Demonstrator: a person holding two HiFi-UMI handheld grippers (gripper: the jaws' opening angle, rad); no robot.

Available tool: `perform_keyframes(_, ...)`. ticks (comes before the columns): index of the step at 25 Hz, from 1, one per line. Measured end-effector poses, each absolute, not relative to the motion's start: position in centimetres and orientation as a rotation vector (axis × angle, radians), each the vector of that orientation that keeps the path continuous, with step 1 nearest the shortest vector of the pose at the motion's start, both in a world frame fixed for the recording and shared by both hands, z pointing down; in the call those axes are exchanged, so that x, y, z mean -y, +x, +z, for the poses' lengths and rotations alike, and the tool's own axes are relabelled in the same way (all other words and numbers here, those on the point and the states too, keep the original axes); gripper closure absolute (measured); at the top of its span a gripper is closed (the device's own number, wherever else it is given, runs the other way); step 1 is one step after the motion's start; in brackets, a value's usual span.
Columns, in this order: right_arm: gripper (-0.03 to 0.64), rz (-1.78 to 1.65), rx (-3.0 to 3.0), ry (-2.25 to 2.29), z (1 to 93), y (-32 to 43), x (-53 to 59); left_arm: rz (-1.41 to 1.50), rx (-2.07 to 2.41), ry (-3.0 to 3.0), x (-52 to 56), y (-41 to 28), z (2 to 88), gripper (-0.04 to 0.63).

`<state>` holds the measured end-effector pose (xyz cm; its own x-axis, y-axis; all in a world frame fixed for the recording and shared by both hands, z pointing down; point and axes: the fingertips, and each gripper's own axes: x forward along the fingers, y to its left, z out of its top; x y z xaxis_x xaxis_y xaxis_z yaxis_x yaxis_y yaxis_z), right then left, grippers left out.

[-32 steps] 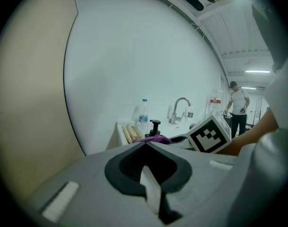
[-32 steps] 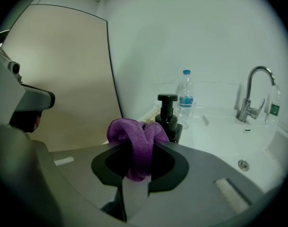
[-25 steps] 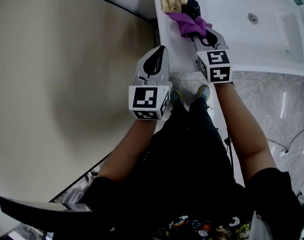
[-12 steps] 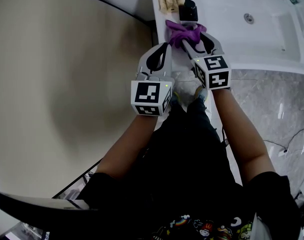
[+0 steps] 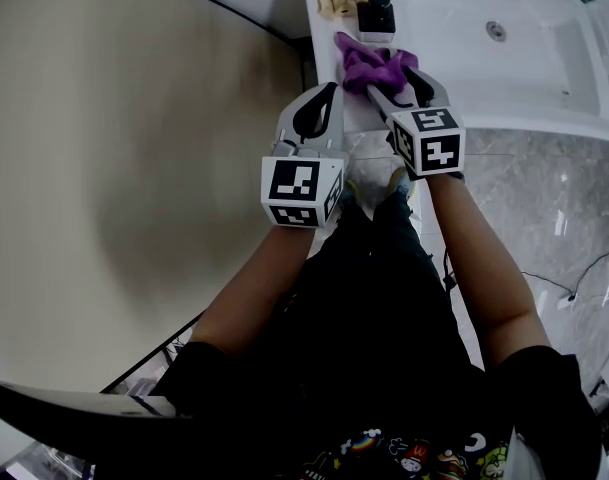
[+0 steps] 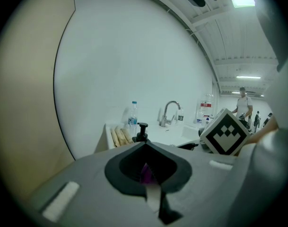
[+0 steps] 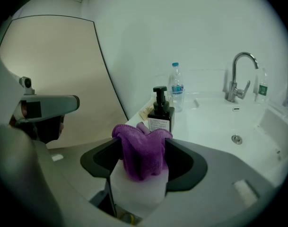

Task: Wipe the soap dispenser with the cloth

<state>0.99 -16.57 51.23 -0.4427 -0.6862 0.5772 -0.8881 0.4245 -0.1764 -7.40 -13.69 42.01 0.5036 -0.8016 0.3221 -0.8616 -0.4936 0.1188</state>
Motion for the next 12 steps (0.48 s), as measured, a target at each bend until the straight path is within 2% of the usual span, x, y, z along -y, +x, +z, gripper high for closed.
perform_keyframes(12,0.322,0.612,2.277,1.429,48.5,0.9,13.8,0.299,1.365,2.495,11.6,-7.6,42.4,0.594)
